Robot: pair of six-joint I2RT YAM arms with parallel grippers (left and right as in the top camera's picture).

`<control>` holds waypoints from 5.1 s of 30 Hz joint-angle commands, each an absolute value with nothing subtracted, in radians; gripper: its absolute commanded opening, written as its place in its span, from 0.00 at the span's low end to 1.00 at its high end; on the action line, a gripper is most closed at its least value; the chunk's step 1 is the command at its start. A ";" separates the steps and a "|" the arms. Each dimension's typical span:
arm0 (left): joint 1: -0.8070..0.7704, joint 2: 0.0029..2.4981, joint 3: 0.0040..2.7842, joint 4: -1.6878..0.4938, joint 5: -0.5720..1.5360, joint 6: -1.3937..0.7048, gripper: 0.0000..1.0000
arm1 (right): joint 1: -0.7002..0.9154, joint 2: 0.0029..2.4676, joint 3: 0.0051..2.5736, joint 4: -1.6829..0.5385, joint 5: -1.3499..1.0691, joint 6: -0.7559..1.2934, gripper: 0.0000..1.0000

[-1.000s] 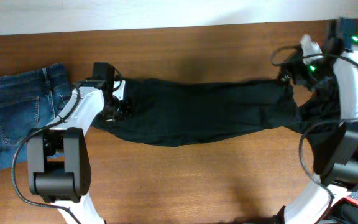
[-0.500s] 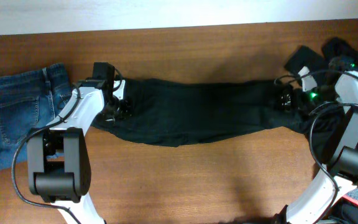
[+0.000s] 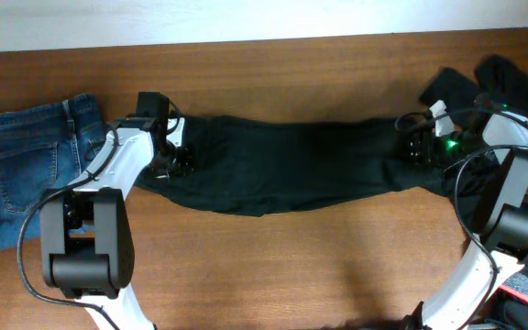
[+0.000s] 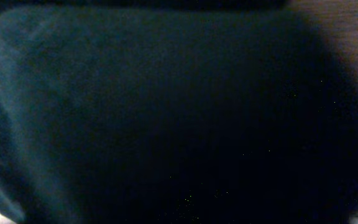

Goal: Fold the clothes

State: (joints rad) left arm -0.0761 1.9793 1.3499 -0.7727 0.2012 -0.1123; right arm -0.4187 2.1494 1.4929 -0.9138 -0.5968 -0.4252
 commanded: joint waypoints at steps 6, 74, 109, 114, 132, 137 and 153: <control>-0.062 1.994 1.367 -0.779 0.179 -0.104 0.01 | -0.408 2.164 1.487 -0.947 -0.654 -0.424 0.04; 0.192 1.901 1.529 -0.820 0.179 -0.111 0.02 | 0.566 2.234 2.175 -1.098 -0.210 0.135 0.88; 0.192 1.901 1.529 -0.823 0.179 -0.111 0.02 | 0.531 2.366 2.149 -1.182 -0.284 0.104 0.36; 0.192 1.901 1.528 -0.823 0.179 -0.111 0.02 | 0.532 2.315 2.188 -1.206 -0.284 0.104 0.22; 0.192 1.901 1.529 -0.822 0.179 -0.111 0.02 | 0.666 2.280 2.198 -1.162 -0.340 -0.023 0.22; 0.192 1.901 1.528 -0.823 0.179 -0.111 0.02 | 0.689 2.280 2.198 -1.124 -0.333 -0.020 0.22; 0.192 1.901 1.528 -0.827 0.111 -0.111 0.02 | 0.688 2.275 2.315 -1.093 -0.538 -0.114 0.17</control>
State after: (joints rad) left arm 0.1921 1.9259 1.5158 -0.8238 0.1337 -0.1127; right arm 0.6804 2.3215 2.2471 -1.1046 -0.4309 -0.0525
